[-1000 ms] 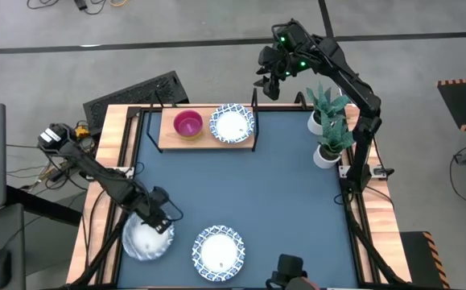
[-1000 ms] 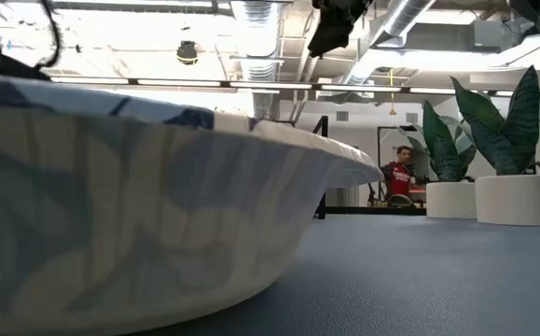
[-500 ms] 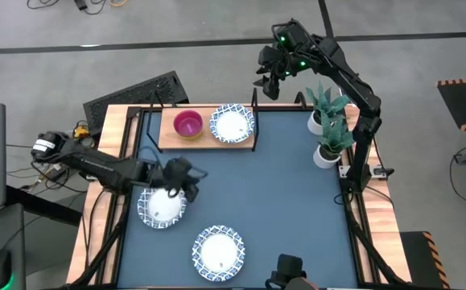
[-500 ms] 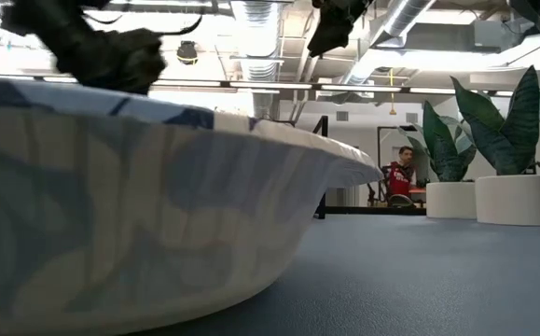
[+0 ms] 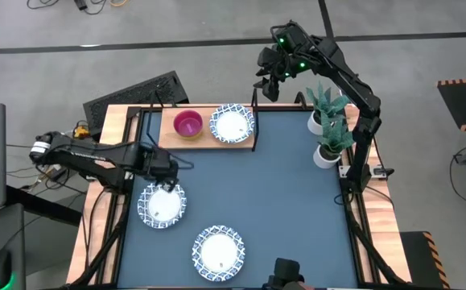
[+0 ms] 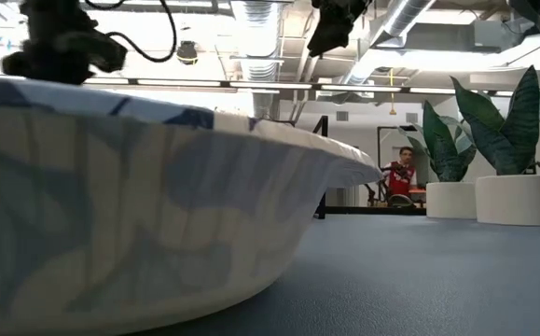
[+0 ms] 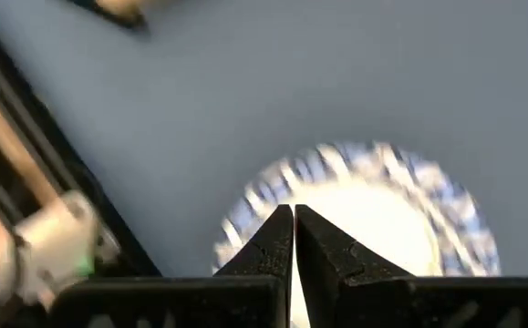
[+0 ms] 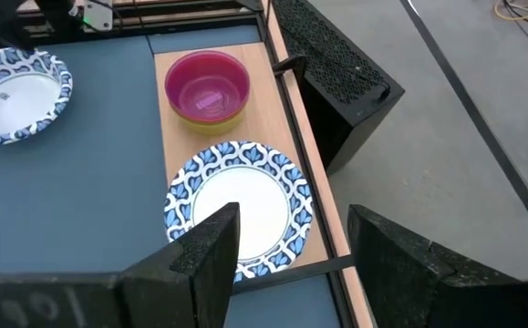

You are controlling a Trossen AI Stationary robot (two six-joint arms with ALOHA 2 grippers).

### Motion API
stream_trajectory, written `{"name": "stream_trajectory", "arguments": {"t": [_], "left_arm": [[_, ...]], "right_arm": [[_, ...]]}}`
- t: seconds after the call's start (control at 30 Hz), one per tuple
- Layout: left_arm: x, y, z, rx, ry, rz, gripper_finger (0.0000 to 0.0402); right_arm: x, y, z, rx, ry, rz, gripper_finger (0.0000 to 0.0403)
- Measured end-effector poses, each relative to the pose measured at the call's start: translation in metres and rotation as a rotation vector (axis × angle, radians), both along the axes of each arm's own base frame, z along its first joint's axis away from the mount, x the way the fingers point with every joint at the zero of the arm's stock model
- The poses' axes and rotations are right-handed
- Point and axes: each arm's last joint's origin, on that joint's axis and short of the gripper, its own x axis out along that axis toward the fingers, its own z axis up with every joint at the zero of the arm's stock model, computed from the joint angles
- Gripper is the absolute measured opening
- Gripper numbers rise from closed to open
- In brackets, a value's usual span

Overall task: Place and stack bowls onto a shelf
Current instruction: Stack the white bowl on top of the other white bowl on the shelf

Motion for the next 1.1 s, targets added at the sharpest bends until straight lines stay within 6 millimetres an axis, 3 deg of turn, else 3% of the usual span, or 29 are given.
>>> {"name": "stream_trajectory", "arguments": {"t": [0.3,0.43,0.6,0.83,0.97,1.1], "left_arm": [[0.013,-0.047,-0.025,-0.085,0.148,-0.054,0.0000],[0.032,-0.058,-0.049,-0.097,0.217,-0.128,0.0000],[0.063,-0.063,-0.079,-0.117,0.167,-0.213,0.0000],[0.112,-0.038,-0.103,-0.071,-0.076,-0.378,0.0000],[0.140,-0.008,-0.096,0.047,-0.297,-0.485,0.0000],[0.161,0.019,-0.076,0.158,-0.460,-0.549,0.0000]], "right_arm": [[0.002,0.002,0.000,0.002,0.000,0.006,0.0228],[0.001,0.002,0.000,0.002,0.000,0.006,0.0228],[0.001,0.002,0.000,0.003,0.000,0.006,0.0228],[0.001,0.003,0.000,0.032,-0.005,-0.005,0.0228],[0.001,0.004,-0.001,0.058,-0.019,0.026,0.0228],[0.002,0.004,0.000,0.063,-0.023,0.034,0.0228]]}}
